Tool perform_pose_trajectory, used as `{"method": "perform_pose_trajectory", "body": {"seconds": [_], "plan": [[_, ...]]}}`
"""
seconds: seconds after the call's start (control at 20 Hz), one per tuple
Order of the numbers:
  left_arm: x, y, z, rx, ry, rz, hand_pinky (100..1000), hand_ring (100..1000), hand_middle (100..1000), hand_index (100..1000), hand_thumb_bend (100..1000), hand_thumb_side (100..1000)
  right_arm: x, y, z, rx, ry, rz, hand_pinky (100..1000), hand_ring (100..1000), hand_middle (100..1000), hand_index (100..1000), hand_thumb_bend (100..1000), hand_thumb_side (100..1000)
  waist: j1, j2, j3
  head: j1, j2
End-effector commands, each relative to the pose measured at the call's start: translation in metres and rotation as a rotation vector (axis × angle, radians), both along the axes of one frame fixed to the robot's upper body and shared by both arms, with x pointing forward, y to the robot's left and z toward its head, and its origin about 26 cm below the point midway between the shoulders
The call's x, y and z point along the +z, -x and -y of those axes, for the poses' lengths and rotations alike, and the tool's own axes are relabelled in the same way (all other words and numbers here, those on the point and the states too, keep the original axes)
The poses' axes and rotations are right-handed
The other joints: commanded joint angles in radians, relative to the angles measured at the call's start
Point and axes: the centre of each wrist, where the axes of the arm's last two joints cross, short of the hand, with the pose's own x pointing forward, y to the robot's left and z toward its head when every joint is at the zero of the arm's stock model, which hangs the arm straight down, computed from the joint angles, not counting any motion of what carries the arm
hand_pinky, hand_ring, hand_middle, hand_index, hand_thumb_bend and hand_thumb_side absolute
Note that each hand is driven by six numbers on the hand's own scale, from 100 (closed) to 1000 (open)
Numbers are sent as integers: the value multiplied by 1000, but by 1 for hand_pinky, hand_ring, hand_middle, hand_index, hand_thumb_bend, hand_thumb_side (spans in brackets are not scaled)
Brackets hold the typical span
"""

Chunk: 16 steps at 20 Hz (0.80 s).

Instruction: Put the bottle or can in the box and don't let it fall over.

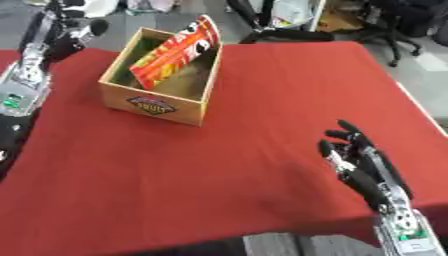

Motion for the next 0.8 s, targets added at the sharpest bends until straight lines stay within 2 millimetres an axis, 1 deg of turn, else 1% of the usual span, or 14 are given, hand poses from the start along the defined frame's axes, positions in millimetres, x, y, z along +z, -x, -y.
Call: {"method": "perform_pose_trajectory", "body": {"seconds": [0.05, 0.1, 0.25, 0.4, 0.55, 0.8], "plan": [[36, 32, -11, -47, 9, 134, 865, 844, 817, 992, 758, 593, 10, -2, 10, -21, 24, 32, 811, 775, 809, 1000, 353, 473, 6, -18, 10, -13, 5], [34, 46, -14, -65, 5, 144, 865, 844, 817, 991, 756, 592, 11, -2, 11, -24, 24, 38, 811, 775, 809, 1000, 352, 473, 8, -19, 17, -16, 5], [27, 83, -22, -73, 8, 167, 859, 840, 812, 949, 742, 558, 17, -2, 12, -30, 25, 58, 811, 775, 809, 1000, 343, 473, 12, -20, 38, -27, 5], [13, 111, -27, -22, 21, 168, 858, 836, 806, 934, 737, 533, 23, -2, 11, -29, 22, 80, 811, 775, 809, 1000, 337, 473, 15, -21, 55, -33, 5], [-9, 130, -27, 20, 50, 134, 856, 830, 798, 908, 724, 514, 28, -2, 12, -33, 18, 97, 810, 770, 805, 1000, 327, 466, 17, -23, 72, -39, 5], [-39, 146, -17, 83, 123, 85, 857, 830, 796, 905, 720, 503, 36, -2, 11, -58, 3, 128, 805, 761, 796, 1000, 321, 459, 19, -22, 90, -43, 5]]}}
